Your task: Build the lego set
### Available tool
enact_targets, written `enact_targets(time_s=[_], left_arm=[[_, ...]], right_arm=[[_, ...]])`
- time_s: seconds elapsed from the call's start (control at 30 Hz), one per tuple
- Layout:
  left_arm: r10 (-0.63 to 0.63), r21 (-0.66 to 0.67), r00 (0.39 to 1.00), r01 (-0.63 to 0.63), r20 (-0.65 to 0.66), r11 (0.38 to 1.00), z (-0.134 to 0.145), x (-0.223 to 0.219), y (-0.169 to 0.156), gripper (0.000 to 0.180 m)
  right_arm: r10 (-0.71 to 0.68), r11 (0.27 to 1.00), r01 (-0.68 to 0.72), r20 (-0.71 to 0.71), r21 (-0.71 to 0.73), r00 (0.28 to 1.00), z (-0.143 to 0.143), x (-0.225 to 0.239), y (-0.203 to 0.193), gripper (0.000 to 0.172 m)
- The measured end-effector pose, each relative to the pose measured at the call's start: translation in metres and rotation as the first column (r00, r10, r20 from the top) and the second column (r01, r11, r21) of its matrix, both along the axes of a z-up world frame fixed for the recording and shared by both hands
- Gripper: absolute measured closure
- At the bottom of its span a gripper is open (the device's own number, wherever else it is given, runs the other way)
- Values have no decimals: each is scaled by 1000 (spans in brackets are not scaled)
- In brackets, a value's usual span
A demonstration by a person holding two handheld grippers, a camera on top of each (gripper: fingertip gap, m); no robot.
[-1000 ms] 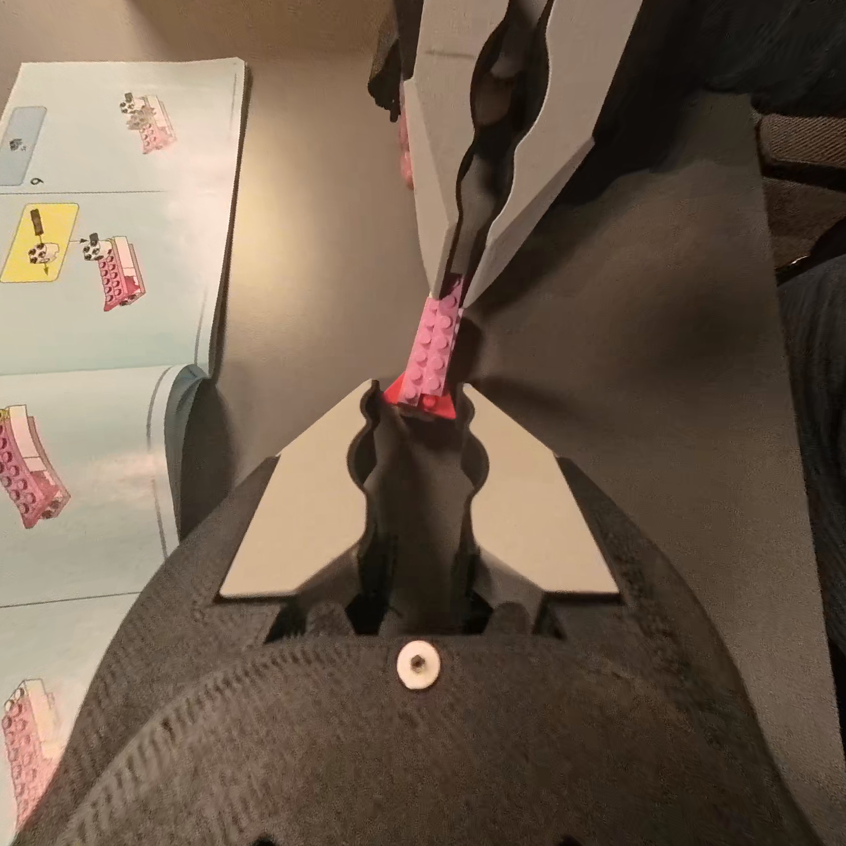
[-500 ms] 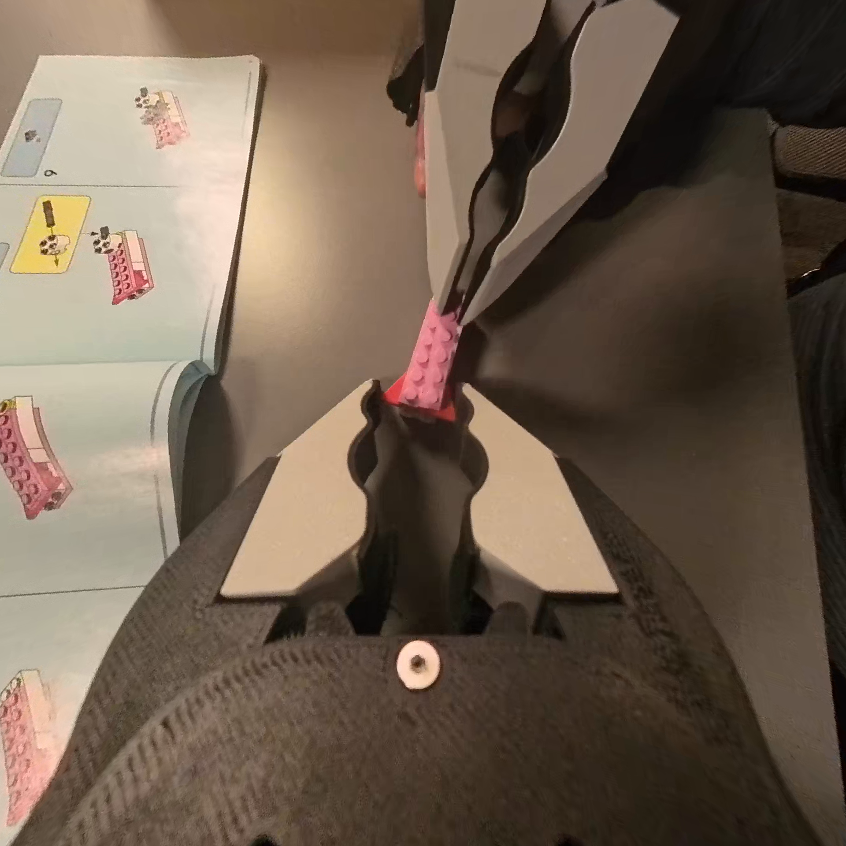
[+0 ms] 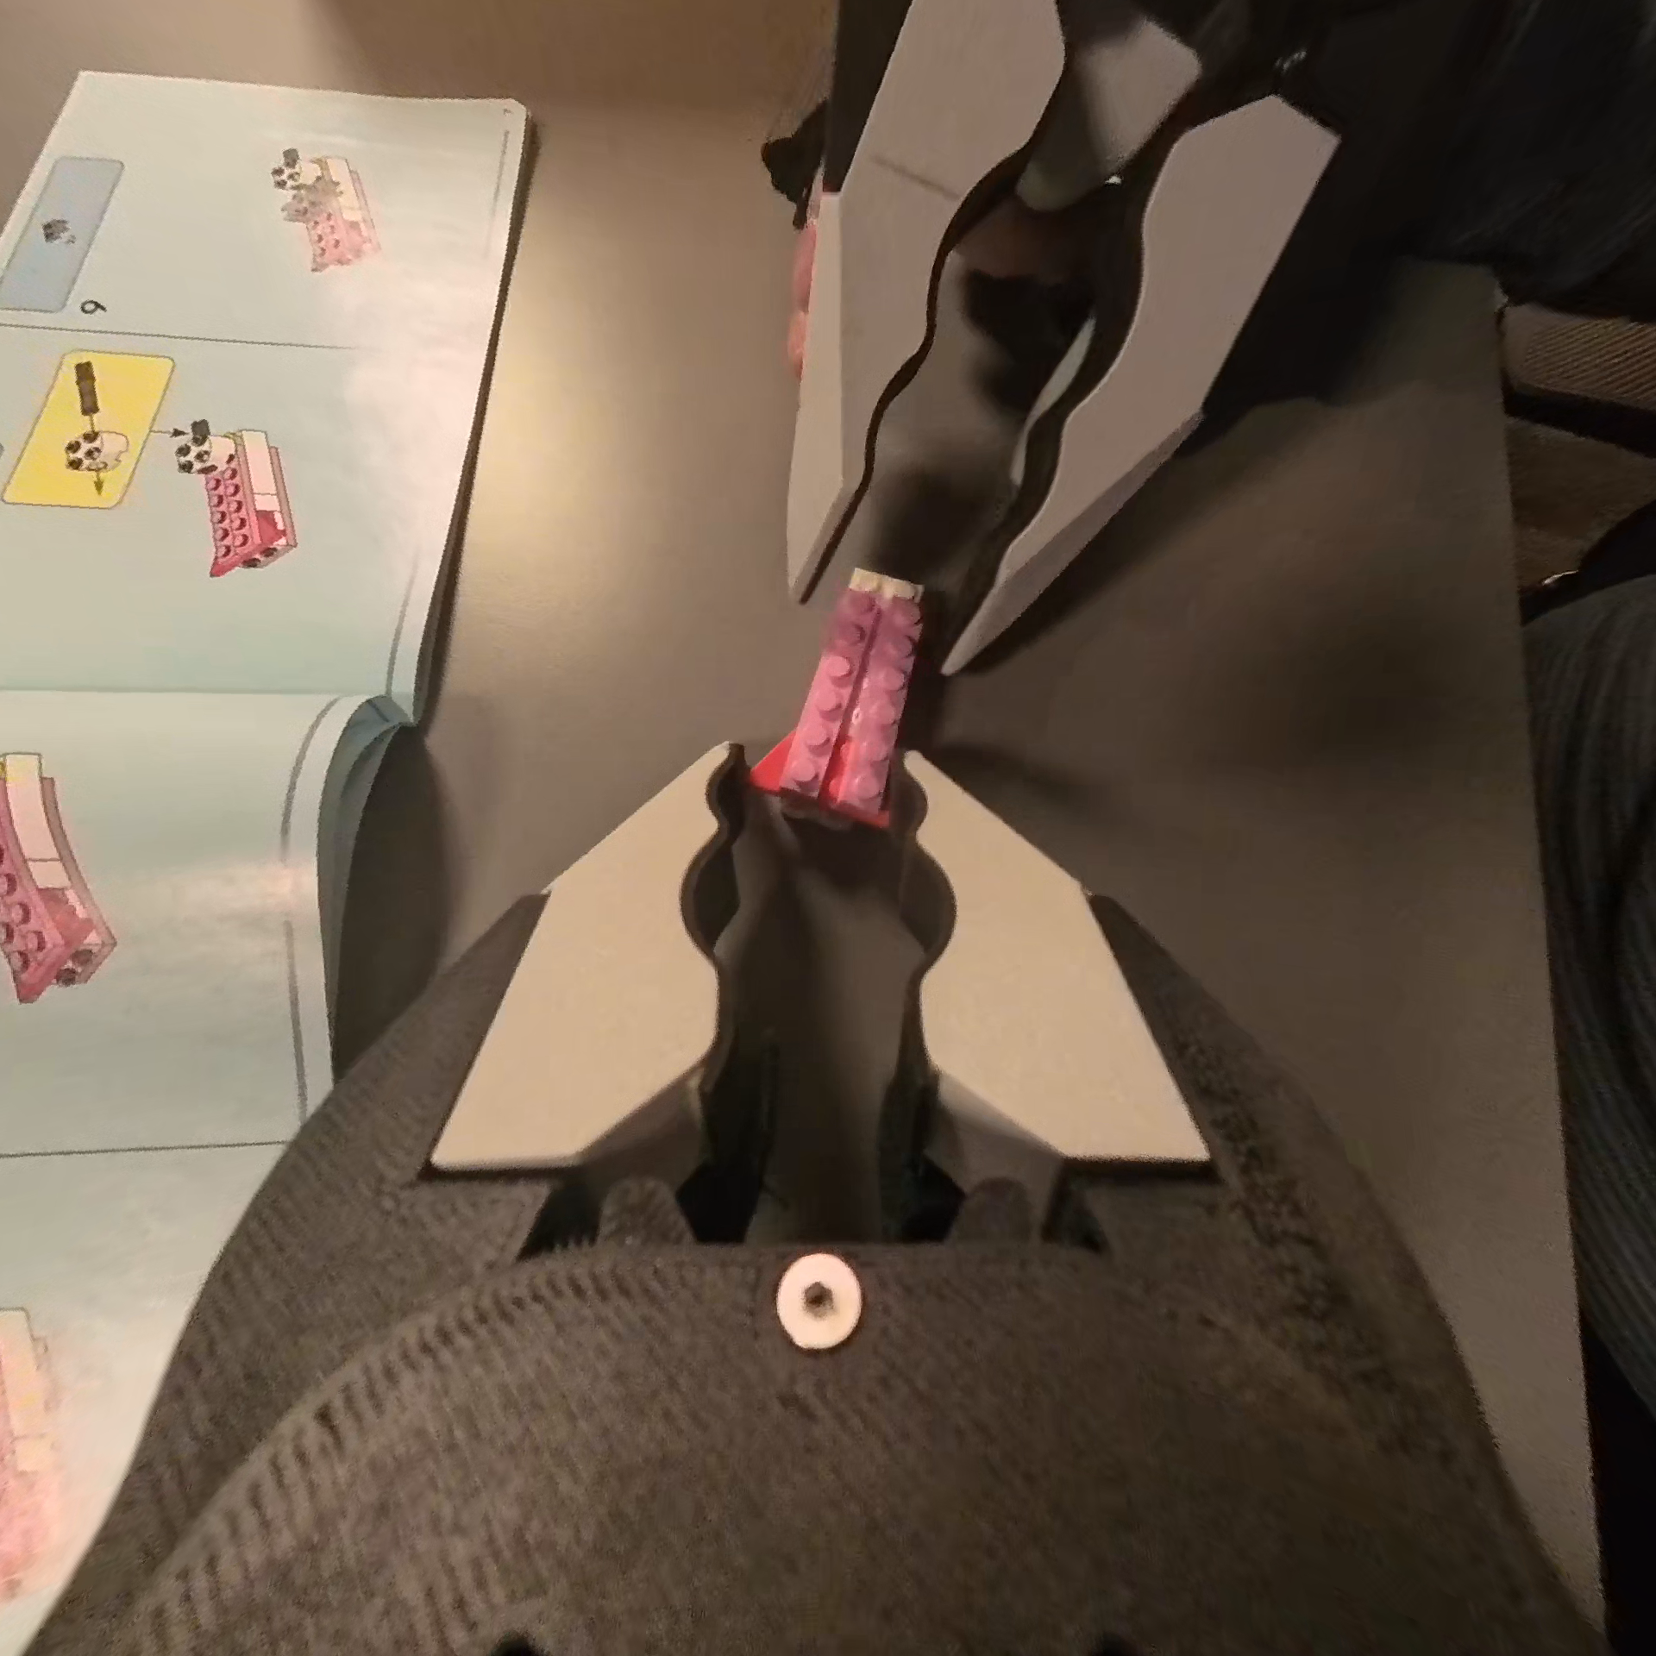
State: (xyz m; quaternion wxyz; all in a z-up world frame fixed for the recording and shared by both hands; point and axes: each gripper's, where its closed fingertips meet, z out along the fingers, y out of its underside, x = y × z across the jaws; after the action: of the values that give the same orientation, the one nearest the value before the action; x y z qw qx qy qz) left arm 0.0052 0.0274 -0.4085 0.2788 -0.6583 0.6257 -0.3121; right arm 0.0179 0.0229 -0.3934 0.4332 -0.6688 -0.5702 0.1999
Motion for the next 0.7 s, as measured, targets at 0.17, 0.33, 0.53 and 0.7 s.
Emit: enact_targets(time_s=[0.17, 0.33, 0.53, 0.7], left_arm=[[19, -46, 1000, -18, 8, 999, 1, 1, 0, 149], [16, -41, 1000, -15, 7, 999, 1, 2, -1, 149], [18, -42, 1000, -17, 7, 999, 1, 2, -1, 149], [18, -42, 1000, -18, 7, 999, 1, 3, -1, 149]], right_arm=[[-16, 1000, 15, 7, 15, 1000, 0, 1, 3, 142], [-37, 999, 37, 8, 25, 999, 0, 0, 7, 143], [-33, 999, 33, -6, 16, 999, 2, -7, 6, 143], [-38, 998, 37, 20, 42, 999, 0, -12, 8, 144]])
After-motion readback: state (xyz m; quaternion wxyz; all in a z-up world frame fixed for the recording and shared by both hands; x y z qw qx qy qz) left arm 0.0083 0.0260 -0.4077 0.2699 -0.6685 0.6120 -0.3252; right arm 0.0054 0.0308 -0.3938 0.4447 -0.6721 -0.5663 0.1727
